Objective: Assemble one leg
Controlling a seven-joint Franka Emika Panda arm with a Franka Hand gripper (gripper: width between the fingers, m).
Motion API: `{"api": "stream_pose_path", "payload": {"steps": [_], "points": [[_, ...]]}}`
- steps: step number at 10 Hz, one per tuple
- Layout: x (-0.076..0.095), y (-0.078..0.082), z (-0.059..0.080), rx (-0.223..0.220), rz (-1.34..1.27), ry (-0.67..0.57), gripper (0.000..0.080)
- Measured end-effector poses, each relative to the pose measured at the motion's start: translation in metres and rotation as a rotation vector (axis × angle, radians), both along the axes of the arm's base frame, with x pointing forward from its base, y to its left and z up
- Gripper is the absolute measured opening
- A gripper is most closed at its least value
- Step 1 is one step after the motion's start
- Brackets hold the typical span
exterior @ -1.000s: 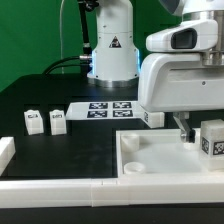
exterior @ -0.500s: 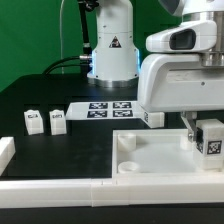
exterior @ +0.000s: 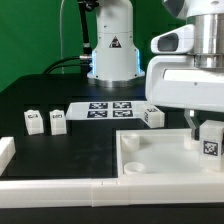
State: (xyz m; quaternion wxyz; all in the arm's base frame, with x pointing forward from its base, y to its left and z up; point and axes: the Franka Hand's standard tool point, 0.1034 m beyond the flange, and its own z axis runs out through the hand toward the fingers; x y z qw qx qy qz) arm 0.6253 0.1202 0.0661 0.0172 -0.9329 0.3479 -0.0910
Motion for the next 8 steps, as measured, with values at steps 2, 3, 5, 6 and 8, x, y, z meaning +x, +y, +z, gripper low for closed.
{"api": "stream_pose_path", "payload": {"steps": [2, 3, 5, 6, 8], "points": [[-0.0003, 0.0006, -0.0001, 0.037, -0.232, 0.014, 0.0292], [-0.0008, 0.0004, -0.0001, 0.052, -0.319, 0.014, 0.0292], [-0.0014, -0.0003, 0.0, 0.09, -0.469, 0.012, 0.0292], [-0.0019, 0.0007, -0.0008, 0.097, -0.504, 0.012, 0.04], [-0.0015, 0.0012, -0.0005, 0.089, -0.445, 0.007, 0.0535]]}}
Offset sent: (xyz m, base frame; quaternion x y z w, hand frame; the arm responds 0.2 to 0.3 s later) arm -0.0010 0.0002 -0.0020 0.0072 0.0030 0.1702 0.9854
